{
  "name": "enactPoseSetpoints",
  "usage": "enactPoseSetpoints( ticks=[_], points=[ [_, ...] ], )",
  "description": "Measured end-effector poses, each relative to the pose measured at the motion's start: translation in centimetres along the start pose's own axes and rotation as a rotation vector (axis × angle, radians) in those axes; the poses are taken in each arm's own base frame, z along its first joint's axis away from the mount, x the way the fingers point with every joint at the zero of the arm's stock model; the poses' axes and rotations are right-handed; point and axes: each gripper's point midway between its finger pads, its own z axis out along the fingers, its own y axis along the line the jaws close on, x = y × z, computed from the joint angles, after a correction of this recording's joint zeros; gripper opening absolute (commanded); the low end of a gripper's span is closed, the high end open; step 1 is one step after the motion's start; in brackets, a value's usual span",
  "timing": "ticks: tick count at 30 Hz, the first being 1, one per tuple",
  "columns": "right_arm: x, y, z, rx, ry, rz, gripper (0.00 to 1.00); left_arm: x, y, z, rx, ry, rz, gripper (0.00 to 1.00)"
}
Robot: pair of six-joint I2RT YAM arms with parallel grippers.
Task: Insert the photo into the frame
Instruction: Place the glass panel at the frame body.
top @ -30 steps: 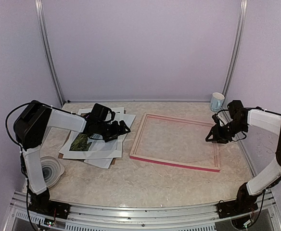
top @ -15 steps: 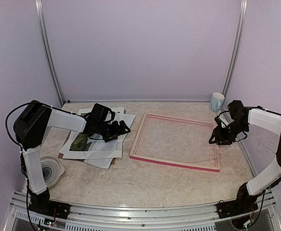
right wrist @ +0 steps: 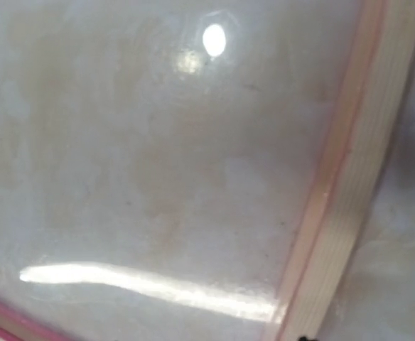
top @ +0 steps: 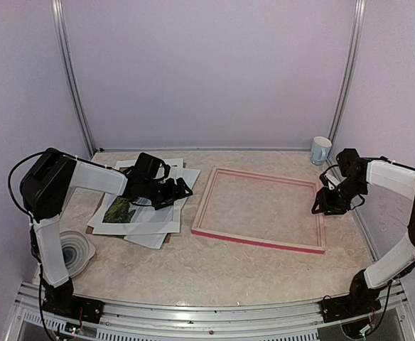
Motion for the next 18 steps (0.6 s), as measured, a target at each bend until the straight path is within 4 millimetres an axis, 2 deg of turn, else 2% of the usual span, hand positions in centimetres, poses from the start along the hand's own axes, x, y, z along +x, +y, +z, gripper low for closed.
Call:
enactPoseSetpoints(
  ticks=[6,10,16,18],
  points=[
    [0.0,-0.9,0.0,0.054,-0.003,0.012,0.54,0.0,0.0,0.0,0.0,0.0,0.0,0.95],
    [-0.4,-1.8,-0.2,0.108,-0.021,0.045,0.51,0.0,0.0,0.0,0.0,0.0,0.0,0.95],
    [-2.7,-2.8,-1.2,0.172,-0.137,0.103,0.36,0.0,0.0,0.0,-0.002,-0.002,0.0,0.95],
    [-3.8,-3.1,-1.6,0.19,-0.189,0.124,0.34,-0.1,0.1,0.0,-0.006,-0.005,0.001,0.95]
  ],
)
